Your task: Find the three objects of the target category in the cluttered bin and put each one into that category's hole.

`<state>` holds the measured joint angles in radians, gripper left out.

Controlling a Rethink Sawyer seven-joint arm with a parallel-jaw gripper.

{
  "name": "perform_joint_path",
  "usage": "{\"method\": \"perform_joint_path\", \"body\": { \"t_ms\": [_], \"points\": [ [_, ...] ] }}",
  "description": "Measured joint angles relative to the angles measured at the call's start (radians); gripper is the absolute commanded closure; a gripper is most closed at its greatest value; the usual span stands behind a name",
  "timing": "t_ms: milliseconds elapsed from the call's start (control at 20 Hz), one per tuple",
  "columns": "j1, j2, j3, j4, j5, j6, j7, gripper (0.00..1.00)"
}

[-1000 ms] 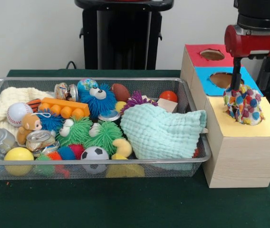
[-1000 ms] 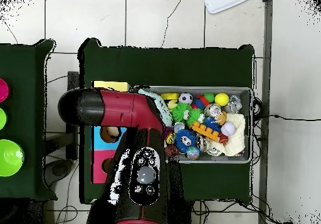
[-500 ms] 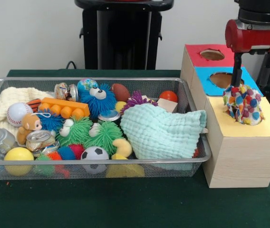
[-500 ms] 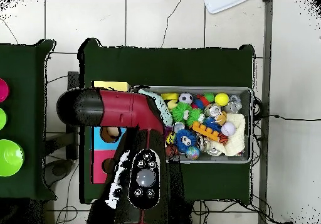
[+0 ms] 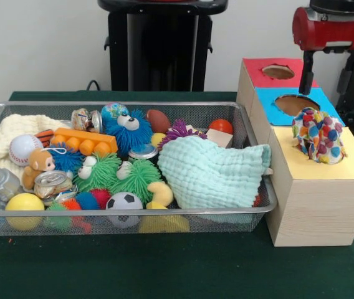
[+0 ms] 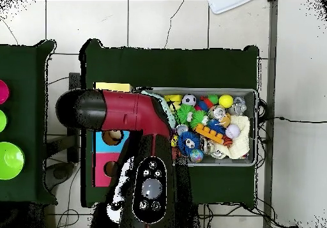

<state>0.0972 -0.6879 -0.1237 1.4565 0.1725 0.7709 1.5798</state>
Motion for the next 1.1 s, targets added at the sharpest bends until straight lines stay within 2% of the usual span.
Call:
{"method": "perform_joint_path", "body": {
  "t_ms": [450, 800, 1100],
  "points": [
    [-0.034, -0.053, -0.017, -0.01, -0.087, 0.099, 0.0, 0.0],
    [-0.081, -0.065, -0.017, -0.03, -0.15, 0.099, 0.0, 0.0],
    [-0.153, -0.063, -0.015, -0.033, -0.216, 0.096, 0.0, 0.0]
  ]
}}
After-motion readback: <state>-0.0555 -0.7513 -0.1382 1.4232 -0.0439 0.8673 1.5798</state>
